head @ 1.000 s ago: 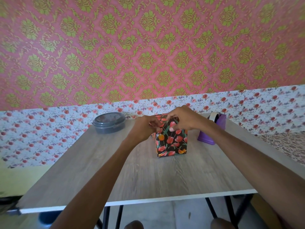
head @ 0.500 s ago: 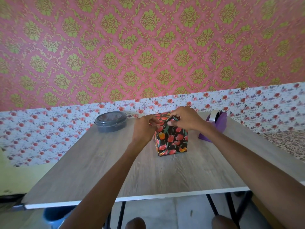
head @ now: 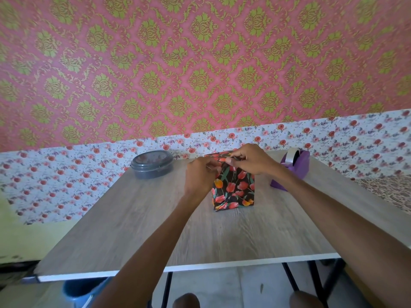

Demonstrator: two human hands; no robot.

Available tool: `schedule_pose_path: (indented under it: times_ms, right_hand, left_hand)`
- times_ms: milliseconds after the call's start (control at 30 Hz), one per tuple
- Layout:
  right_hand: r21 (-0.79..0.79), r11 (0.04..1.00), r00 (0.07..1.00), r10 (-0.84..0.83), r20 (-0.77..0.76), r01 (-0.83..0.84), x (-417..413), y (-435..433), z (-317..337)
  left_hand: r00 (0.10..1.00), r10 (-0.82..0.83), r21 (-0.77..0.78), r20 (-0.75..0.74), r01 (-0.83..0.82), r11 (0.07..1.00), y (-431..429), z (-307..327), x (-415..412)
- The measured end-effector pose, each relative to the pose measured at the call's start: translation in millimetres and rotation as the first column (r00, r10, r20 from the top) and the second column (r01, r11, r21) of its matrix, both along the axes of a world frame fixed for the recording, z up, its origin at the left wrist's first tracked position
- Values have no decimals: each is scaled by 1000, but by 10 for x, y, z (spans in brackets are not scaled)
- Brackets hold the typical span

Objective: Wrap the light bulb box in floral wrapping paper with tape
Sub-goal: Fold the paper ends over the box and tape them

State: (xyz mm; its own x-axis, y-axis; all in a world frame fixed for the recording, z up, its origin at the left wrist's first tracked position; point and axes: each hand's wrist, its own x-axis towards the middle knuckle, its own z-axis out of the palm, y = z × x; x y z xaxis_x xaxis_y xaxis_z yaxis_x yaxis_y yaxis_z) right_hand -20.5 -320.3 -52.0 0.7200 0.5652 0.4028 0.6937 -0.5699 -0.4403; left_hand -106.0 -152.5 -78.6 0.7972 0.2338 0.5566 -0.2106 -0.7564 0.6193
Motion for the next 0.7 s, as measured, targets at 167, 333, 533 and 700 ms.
schedule_pose_path:
  times_ms: [167,333,533,700]
  right_hand:
    - [33,999,999,-37,8,36,21,13,-43]
    - [-44,999,1000,-18,-16,18,53,36,-40]
    - [-66,995,997,-71,36,73,13,60,-36]
    - [-10,996,994,-92,53,93,-75,64,-26]
  left_hand:
    - [998,-31,-37,-62,29,999,34,44,-9]
    - [999,21,-3,-36,-22,1000,-1,61,-67]
    - [994,-42,-77,-100,34,996,40,89,-77]
    - [979,-116,7,-170,119,993,111,113,-45]
